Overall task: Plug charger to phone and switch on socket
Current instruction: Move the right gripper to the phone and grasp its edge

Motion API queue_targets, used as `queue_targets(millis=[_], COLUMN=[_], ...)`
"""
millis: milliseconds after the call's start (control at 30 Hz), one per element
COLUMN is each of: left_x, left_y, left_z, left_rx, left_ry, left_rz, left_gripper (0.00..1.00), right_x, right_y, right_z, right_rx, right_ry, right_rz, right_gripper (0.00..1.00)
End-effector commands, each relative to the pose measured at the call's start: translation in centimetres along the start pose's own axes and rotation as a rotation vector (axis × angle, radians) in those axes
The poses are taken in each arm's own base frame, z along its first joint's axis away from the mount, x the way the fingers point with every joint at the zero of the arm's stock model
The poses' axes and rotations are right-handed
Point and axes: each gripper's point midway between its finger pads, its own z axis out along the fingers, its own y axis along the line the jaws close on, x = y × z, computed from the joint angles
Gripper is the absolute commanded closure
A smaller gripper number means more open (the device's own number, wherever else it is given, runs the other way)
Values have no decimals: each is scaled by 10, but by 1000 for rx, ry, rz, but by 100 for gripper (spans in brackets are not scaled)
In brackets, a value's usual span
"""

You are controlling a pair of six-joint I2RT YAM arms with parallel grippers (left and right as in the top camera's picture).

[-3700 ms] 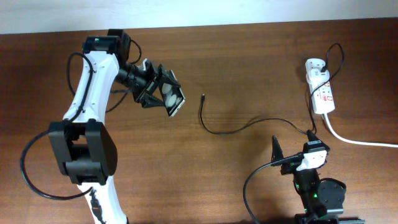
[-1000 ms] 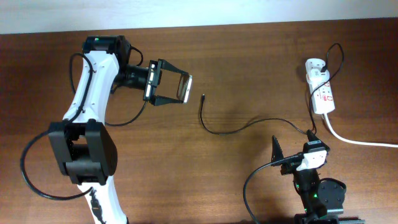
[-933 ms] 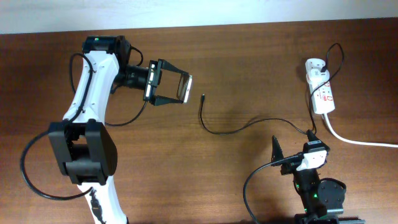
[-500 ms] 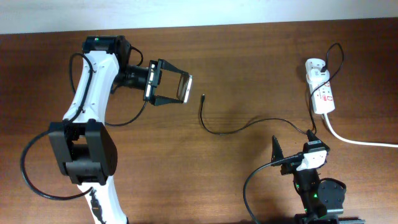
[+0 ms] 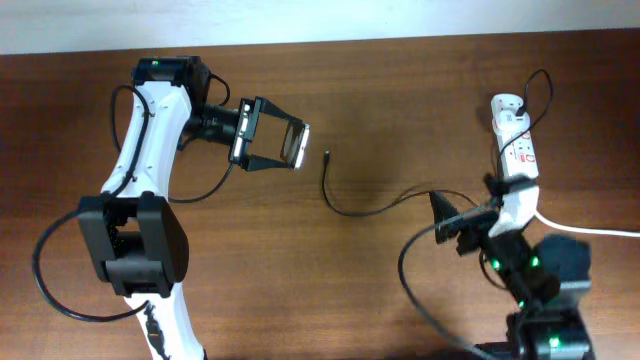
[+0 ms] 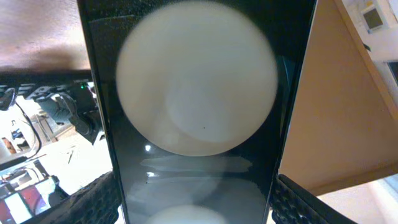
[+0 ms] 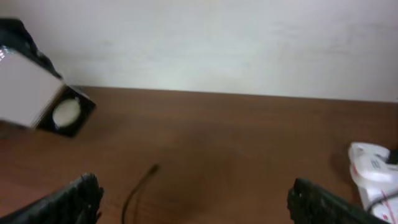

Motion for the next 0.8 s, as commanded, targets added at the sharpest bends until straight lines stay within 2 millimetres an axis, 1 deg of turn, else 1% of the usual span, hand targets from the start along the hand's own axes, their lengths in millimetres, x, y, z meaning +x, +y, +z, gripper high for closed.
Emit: queue_targets(millis=[0,33,133,300,333,400,433,467,500,567,600,667,733,767], left_x=[2,2,2,2,2,0,-10,-19,-29,-39,-49,-69,-78,-83], left_y=[-4,-4,-4,-4,-4,-3,1,8,10,10,13,24,27,30], left_z=[-4,-4,-4,-4,-4,-4,-4,-6,-7,-10,-13,-22,-27,-30], left_rx=[4,4,4,1,1,-4,-39,-77,-98,-110,-130,-186,-207,-220], left_ry=[-15,-14,-15,-17,-17,-24,-77,-130,-178,-233,-287,-415,-478,-515], left_rz=[18,18,18,18,18,23,12,-28,-44,-56,-80,-135,-146,-166], left_gripper=[100,100,100,100,100,100,100,100,100,100,100,100,100,100], right_x=[-31,-40,-60,-77,-82,-81,-77,-70,-59,-40,-32,-19,-7,-3], right_y=[9,10,13,17,17,15,19,26,28,30,32,45,65,81], right_z=[6,7,4,-3,-3,6,14,21,29,43,51,64,77,86], right_rx=[-43,-48,-38,-30,-28,-27,-52,-103,-133,-171,-201,-268,-304,-325], right_ry=[76,109,212,435,473,486,509,545,597,679,713,770,822,836], right_rz=[40,54,92,148,157,167,255,305,339,395,426,460,470,479], right_gripper=[2,1,1,1,2,2,2,1,2,1,0,5,7,7])
